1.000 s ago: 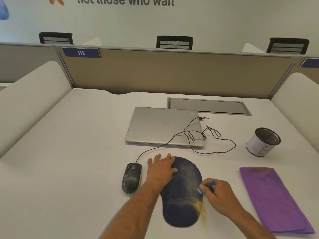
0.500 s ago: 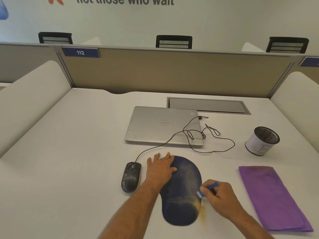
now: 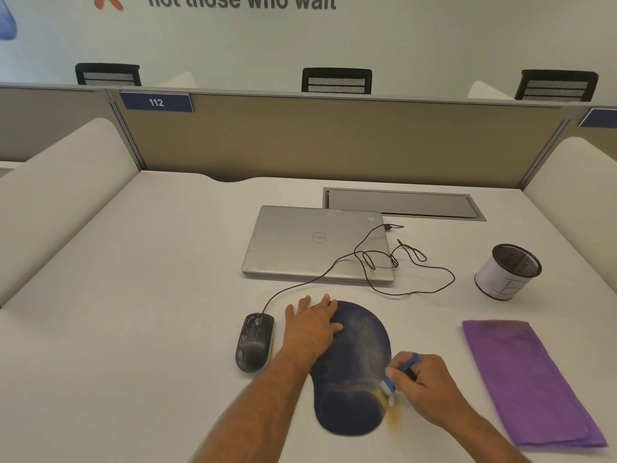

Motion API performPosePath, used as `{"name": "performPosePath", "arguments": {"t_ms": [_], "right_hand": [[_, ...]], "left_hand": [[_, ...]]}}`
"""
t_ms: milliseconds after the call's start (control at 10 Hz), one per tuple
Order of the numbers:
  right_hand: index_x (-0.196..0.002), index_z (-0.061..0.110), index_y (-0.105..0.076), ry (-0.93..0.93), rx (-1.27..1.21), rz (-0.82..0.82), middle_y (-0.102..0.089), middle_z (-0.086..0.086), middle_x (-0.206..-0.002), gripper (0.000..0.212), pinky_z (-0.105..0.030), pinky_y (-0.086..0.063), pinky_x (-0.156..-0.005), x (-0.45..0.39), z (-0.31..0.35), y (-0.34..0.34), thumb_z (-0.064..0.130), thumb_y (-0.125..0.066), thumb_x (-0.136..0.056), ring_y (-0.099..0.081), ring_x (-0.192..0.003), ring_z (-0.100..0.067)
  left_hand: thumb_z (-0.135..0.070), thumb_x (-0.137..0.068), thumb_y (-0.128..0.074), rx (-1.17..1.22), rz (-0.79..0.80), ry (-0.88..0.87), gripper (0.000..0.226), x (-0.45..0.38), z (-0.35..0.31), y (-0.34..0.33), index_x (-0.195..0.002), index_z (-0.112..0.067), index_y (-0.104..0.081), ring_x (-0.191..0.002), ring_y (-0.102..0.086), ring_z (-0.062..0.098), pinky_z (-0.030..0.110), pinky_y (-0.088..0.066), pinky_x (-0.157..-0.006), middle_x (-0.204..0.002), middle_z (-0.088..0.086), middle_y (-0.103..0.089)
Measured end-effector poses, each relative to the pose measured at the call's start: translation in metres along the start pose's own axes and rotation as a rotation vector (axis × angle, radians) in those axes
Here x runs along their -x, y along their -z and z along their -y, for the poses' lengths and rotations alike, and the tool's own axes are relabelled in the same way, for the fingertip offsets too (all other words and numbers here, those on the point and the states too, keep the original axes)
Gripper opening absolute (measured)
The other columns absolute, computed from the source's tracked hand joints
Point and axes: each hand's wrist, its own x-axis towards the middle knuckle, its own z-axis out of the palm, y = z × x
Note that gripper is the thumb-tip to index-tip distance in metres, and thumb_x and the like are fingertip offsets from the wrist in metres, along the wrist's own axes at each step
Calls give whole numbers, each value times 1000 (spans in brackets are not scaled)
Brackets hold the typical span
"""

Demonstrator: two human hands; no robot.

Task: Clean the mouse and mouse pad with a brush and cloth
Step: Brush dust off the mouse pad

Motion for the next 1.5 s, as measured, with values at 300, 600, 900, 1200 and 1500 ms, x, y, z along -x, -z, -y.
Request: {"name": "performPosePath", "arguments": {"t_ms": [300, 600, 900, 1200, 1500], "right_hand": [[-71, 21, -71, -6, -21, -1, -67, 0, -64, 16, -23, -52, -57, 0, -2, -1, 18, -64, -86, -63, -64, -18], [-71, 12, -71, -44, -68, 59, -67, -8, -67, 18, -26, -54, -60, -2, -1, 0, 19, -63, -86, -64, -67, -26], [-70, 8, -69, -90, -28, 206, -63, -10, -65, 17, -22, -50, -59, -1, 6, -4, 19, -64, -82, -60, -59, -18], [-69, 20, -73, -51, -26, 159, -68, -3, -66, 16, -18, -50, -58, 4, 11, -7, 18, -66, -83, -64, -65, -15], [-68, 25, -73, -22, -80, 72, -69, 1, -67, 19, -17, -49, -57, 11, 10, -4, 17, -66, -84, -63, -65, -12]], "left_hand": [[-48, -106, -38, 4, -2, -4, 59, 0, 1, 0, -159, -33, -17, -152, -9, 28, 57, -8, -120, -166, -8, -16], [-49, -106, -37, -13, -3, -4, 60, -1, 0, -1, -159, -33, -17, -152, -10, 28, 57, -9, -120, -166, -7, -16], [-49, -106, -36, -27, 2, -4, 59, 0, 0, -1, -159, -33, -16, -152, -10, 29, 57, -10, -120, -167, -8, -15], [-49, -106, -37, -24, 2, -7, 59, -1, 1, 0, -159, -33, -16, -152, -10, 28, 57, -10, -120, -166, -8, -16], [-49, -106, -36, -19, -4, -8, 59, -1, 1, -1, -159, -33, -16, -152, -10, 28, 57, -10, -120, -166, -8, -16]]}}
